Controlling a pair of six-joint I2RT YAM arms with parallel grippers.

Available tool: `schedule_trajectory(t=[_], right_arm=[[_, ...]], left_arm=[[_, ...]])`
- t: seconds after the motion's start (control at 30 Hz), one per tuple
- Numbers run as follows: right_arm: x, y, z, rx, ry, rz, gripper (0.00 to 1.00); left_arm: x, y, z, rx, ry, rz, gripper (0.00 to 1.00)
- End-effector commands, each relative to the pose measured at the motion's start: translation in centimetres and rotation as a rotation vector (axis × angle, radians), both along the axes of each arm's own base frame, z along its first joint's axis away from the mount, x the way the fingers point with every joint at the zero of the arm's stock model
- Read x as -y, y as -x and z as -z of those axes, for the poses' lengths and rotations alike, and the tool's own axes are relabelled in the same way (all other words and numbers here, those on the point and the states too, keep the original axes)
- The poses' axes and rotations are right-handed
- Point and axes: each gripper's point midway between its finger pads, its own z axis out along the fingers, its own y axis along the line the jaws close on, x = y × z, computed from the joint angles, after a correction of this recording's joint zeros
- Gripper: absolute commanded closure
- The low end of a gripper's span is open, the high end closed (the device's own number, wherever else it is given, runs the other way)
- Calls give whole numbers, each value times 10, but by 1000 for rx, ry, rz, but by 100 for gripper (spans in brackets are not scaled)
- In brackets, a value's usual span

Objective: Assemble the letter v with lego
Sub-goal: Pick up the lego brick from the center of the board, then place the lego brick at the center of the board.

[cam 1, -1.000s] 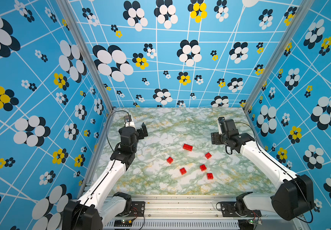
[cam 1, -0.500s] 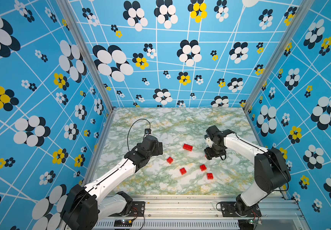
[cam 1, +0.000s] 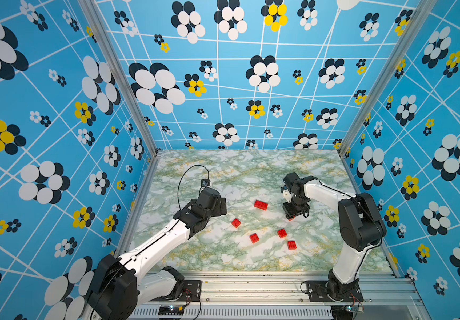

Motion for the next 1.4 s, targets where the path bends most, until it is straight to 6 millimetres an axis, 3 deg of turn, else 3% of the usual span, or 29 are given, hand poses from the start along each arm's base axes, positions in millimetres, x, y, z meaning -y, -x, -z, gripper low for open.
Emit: schedule_trajectory(t=[0.0,0.3,0.47,0.67,0.8,0.9,1.0,1.03,1.37], right_arm=[[-5,-6,-1,-2,-34,4,46],[-10,-8,2,-28,-51,40,63],[-9,-8,-2,-27,-43,97,63],[-18,-43,-31,93,-91,284,65],[-21,-66,-30,119,-61,347,64],[-34,-80,-28,133,-73,344,64],[-40,-85,-20,114,-75,347,64],[-45,-95,-28,142,-93,345,64],[-54,-97,-11,98,-80,343,63]], left_arm=[[-1,1,-6,14,20,-13,1],[-3,3,-2,7,15,-25,1],[-7,5,1,2,2,-32,1],[-5,1,0,9,-2,-31,1],[-4,0,0,1,-6,-24,1],[-5,1,0,0,-13,-25,0],[-7,3,-1,3,-11,-29,1],[-7,3,-1,4,-10,-29,1],[-8,4,-1,4,-21,-29,1]])
